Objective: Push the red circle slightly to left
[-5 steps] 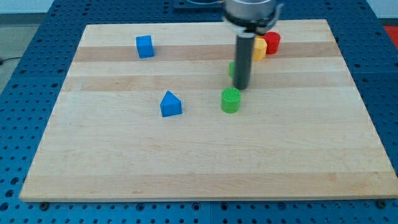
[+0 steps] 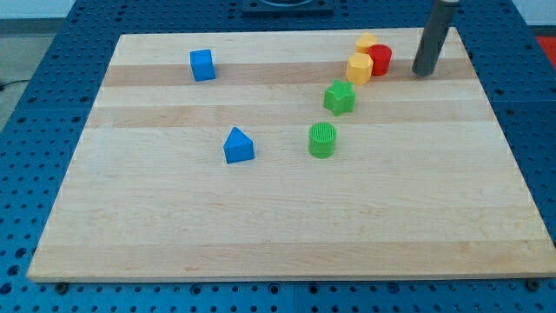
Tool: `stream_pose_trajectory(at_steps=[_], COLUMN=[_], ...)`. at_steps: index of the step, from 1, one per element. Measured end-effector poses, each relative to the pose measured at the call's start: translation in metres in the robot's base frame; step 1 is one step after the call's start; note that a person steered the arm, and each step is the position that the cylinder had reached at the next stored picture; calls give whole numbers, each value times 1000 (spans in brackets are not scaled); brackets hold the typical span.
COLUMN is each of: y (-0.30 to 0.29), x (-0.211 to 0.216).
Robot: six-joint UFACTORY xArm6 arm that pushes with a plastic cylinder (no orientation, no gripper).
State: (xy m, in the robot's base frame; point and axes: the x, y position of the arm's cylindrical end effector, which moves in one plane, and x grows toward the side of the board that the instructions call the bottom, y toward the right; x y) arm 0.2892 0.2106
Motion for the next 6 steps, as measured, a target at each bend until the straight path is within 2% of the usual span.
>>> stream_pose_trajectory(at_steps=[1,2,3,5,6], y=[-54,-132,-156,-20,-20], x=[-12,-12,-13,-26,-63])
